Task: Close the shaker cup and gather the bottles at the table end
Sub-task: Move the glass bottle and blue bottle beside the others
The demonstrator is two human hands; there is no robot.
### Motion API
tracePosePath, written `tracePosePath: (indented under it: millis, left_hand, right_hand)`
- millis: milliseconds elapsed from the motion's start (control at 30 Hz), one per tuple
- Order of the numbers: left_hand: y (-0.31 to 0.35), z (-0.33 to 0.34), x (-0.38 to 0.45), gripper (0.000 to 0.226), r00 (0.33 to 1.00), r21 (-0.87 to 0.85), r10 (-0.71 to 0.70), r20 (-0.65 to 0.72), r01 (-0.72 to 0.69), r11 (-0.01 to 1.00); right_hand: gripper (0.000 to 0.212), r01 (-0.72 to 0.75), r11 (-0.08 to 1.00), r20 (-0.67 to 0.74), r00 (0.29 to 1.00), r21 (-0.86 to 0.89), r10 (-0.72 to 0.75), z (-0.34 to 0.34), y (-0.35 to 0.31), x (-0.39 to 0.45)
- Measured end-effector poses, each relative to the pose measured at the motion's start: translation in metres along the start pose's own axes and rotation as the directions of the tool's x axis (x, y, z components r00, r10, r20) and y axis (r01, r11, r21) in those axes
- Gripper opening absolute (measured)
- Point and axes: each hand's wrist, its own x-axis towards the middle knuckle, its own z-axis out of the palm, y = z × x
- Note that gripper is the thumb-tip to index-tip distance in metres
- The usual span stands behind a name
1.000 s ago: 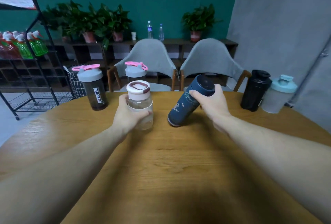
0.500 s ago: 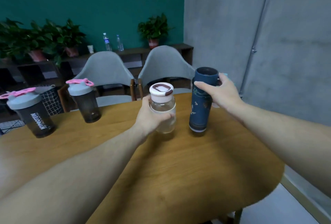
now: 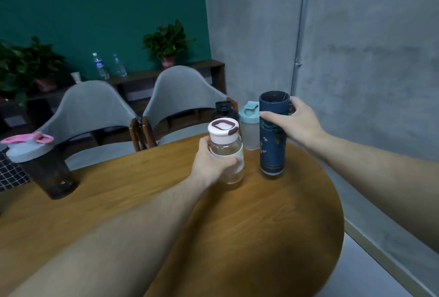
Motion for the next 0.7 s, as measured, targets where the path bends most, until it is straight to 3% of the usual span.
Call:
tracePosePath:
  millis: [467,700]
  left_hand:
    - [-0.018,0.040,0.039,0.098,0.997,-0.003,-0.080,0.011,0.080,0.997]
    - [-0.022,0.053,0.046,0.098,0.997,0.014,-0.077,0.010,0.077,0.997]
  right_hand:
    - [0.066,0.016,0.997,0.060,0.998,-0.074,-0.011,0.008,0.040,0.041]
    - [0.072,-0.029,1.000,0.076,0.997,-0.013,0.030,0.006,0.049,0.050]
